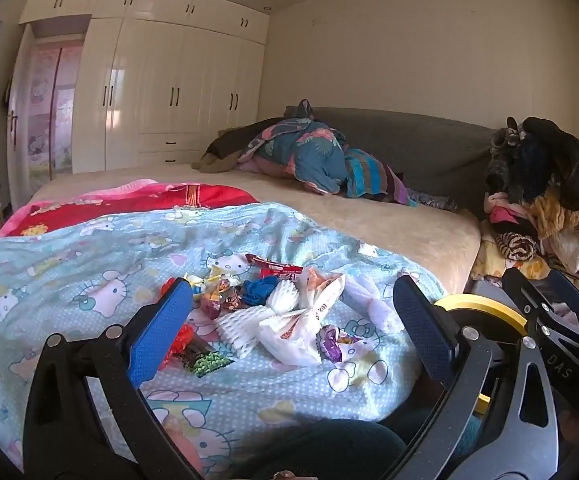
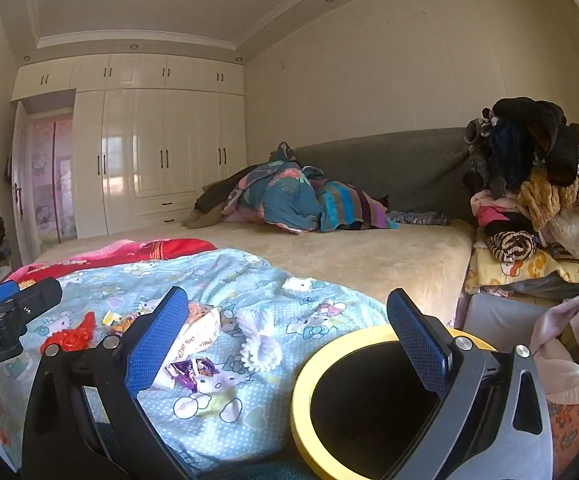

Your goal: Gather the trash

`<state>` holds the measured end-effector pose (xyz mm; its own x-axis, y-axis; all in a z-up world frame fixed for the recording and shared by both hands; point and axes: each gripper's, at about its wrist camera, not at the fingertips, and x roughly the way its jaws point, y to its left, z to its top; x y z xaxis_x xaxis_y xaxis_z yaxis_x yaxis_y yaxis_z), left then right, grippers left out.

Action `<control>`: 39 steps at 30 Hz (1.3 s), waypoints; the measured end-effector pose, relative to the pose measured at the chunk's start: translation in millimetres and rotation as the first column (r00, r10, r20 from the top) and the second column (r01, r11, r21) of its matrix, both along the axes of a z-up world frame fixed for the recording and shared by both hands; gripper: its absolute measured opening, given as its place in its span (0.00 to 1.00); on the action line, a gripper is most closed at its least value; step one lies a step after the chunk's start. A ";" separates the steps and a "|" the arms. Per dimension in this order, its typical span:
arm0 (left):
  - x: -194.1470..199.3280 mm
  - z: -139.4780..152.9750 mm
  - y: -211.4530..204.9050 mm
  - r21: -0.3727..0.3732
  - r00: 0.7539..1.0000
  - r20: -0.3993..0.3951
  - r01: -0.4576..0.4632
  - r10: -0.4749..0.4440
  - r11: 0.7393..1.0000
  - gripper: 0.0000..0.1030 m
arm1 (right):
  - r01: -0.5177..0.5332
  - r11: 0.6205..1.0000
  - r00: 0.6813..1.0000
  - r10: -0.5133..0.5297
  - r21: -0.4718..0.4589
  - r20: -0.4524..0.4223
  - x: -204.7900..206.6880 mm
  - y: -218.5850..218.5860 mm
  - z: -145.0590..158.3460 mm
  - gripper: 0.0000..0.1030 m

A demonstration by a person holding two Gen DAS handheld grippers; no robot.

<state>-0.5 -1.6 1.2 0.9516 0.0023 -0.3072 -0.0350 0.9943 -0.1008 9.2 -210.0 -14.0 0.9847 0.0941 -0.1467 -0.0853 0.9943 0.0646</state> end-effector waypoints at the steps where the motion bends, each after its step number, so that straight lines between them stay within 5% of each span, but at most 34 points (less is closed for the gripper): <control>1: -0.2 -0.1 -0.3 0.002 1.000 0.001 0.001 -0.001 1.000 0.90 | -0.001 1.000 1.000 0.001 -0.001 -0.001 0.8 0.1 -0.5 0.94; 39: -1.9 2.1 -1.8 0.007 1.000 0.010 0.000 0.000 1.000 0.90 | -0.001 1.000 1.000 0.001 -0.002 0.000 -2.5 1.2 1.0 0.94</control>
<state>-2.3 -3.4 3.2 0.9547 0.0041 -0.2976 -0.0337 0.9950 -0.0943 6.7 -208.7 -13.0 0.9845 0.0947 -0.1473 -0.0862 0.9943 0.0629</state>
